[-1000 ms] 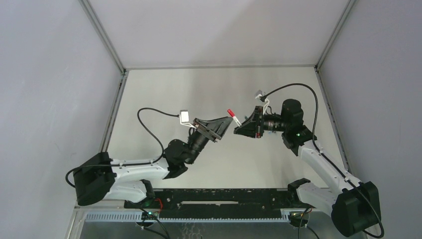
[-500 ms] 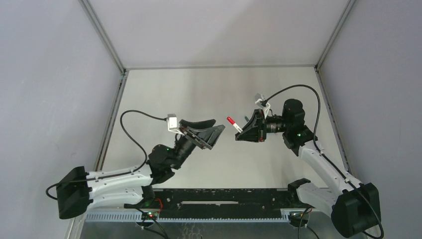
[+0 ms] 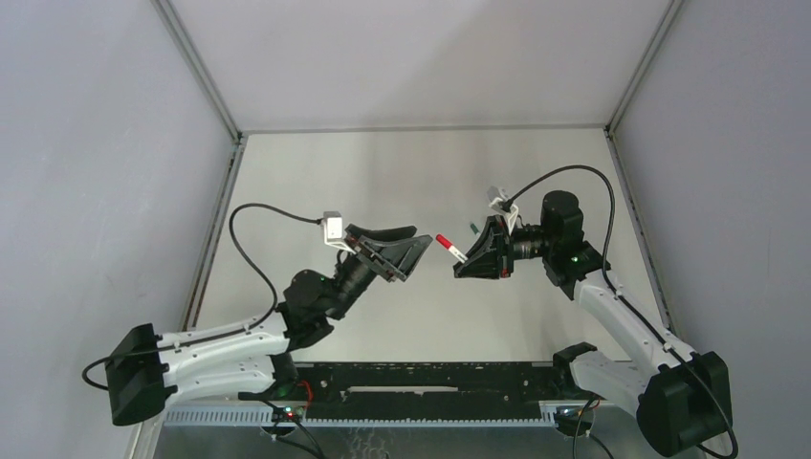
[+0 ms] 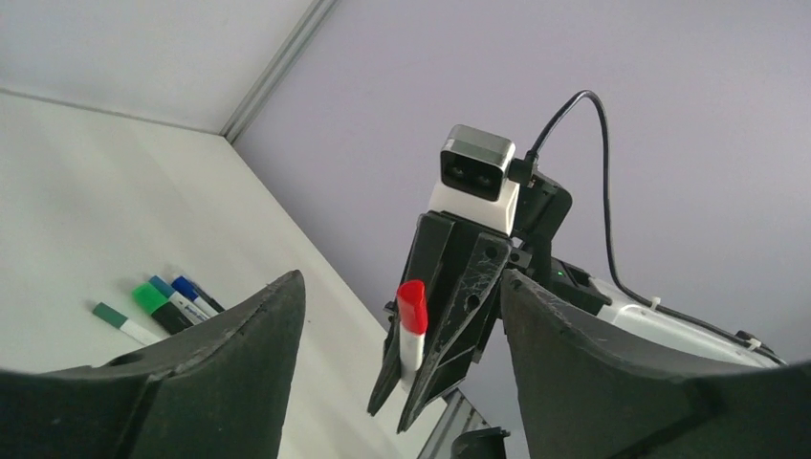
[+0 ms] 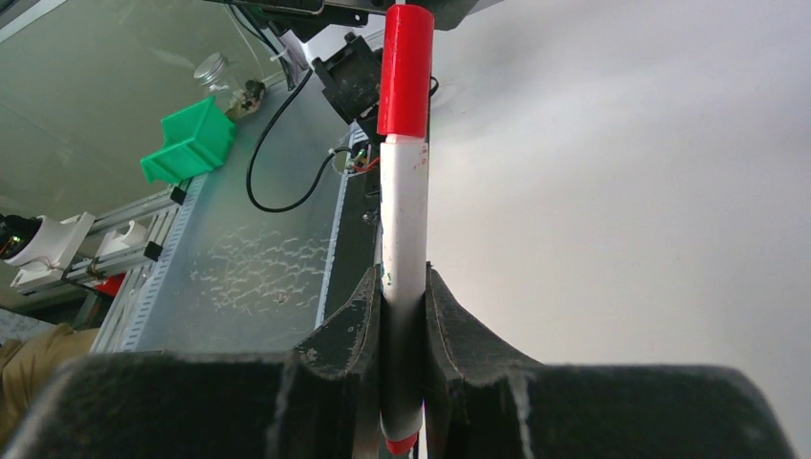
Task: Insert the pens into the pen caps
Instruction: Press the pen cap onto the pen.
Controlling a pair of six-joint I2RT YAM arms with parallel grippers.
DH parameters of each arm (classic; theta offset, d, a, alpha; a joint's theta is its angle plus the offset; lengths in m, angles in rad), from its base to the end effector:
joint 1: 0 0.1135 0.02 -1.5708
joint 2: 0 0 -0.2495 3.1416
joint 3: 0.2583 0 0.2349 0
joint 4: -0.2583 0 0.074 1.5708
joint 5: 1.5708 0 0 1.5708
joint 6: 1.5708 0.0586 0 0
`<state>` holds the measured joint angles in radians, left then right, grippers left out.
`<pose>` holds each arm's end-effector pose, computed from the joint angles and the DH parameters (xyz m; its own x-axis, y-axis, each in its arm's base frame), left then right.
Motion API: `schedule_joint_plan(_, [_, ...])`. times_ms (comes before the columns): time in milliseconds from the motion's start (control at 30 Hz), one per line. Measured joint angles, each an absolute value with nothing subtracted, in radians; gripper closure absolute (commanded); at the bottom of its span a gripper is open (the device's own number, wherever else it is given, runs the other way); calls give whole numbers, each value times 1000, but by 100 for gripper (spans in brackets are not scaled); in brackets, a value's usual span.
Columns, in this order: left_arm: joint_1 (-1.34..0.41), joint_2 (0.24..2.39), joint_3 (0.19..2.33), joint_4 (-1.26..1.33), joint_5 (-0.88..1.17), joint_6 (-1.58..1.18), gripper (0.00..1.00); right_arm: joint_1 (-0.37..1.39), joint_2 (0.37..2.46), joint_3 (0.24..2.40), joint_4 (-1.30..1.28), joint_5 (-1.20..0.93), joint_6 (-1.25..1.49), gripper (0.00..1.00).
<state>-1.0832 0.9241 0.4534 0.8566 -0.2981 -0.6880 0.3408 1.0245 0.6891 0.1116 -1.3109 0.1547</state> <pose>0.1182 -0.1861 0.3120 -0.3191 -0.6939 -0.6455 0.6659 0.3205 -0.6737 0.1803 0.1240 0.2888 -0.3568 -0.0845 -0.9304 -0.9302 -0.0605 0.3622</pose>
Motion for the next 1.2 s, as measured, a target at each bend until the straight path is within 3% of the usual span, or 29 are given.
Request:
schedule_joint_plan(433, [-1083, 1059, 587, 810, -283, -735, 49, 342, 1024, 689, 100, -1311, 143, 100])
schedule_joint_plan(800, [-1083, 1114, 588, 797, -262, -786, 63, 342, 1023, 689, 100, -1310, 143, 100])
schedule_joint_plan(1067, [-1083, 1134, 599, 810, -232, -816, 97, 342, 1022, 689, 94, -1299, 143, 100])
schedule_joint_plan(1200, [-1081, 1139, 599, 813, -220, -821, 100, 342, 1022, 689, 92, -1293, 140, 100])
